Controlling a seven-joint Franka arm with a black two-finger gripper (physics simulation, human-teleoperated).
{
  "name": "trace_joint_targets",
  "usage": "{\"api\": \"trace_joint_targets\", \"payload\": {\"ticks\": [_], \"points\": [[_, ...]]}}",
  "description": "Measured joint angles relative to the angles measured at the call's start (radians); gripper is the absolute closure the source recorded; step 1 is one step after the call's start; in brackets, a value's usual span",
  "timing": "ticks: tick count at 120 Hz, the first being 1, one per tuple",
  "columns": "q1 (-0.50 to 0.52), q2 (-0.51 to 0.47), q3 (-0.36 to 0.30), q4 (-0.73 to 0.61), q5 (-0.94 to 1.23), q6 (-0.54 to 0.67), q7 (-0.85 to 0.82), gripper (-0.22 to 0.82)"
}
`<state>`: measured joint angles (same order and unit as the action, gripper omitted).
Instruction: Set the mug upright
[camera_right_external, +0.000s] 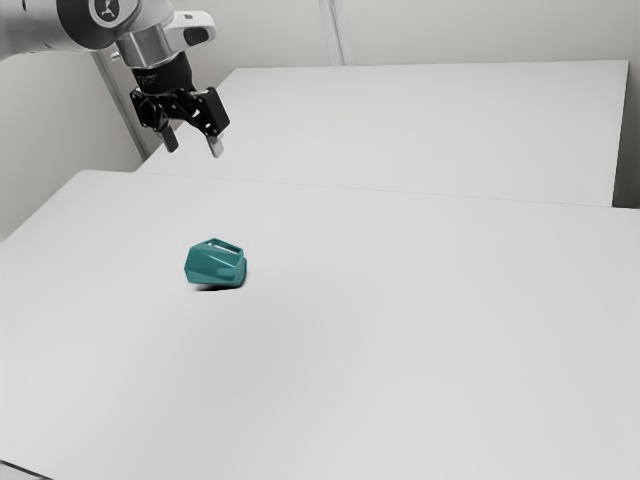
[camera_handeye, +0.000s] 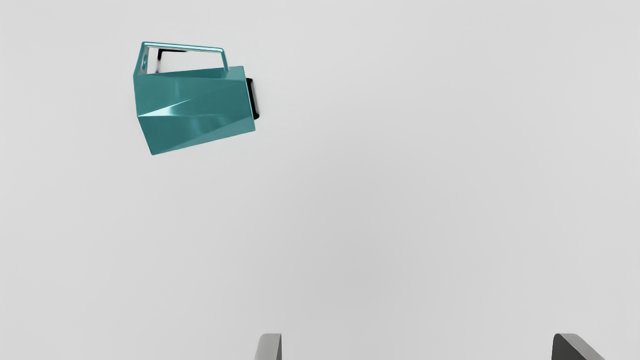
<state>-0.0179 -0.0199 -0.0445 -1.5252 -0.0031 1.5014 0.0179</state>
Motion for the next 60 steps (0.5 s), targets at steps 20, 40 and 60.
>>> {"api": "trace_joint_targets", "payload": {"ticks": [20,40,60], "points": [[0.004,-0.001,-0.001,-0.001,-0.001,0.000,-0.001,0.02],[0.008,-0.021,0.003,-0.019,0.000,0.002,-0.001,0.02],[0.042,-0.043,0.003,-0.048,0.003,0.010,0.000,0.02]]}}
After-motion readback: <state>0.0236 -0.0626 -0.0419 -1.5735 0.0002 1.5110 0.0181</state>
